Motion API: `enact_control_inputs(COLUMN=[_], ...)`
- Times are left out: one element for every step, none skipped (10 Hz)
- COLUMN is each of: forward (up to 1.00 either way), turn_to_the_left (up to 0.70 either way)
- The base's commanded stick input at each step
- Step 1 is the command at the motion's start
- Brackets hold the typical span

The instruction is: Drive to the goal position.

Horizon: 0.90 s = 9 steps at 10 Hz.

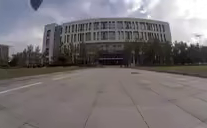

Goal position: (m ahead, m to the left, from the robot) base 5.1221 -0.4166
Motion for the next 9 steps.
enact_control_inputs(forward=[0.68,0.68,0.66,0.66,0.66,0.65,0.64,0.65,0.63], turn_to_the_left=[0.0,0.0,0.0,0.0,0.0,0.0,0.0,0.0,0.0])
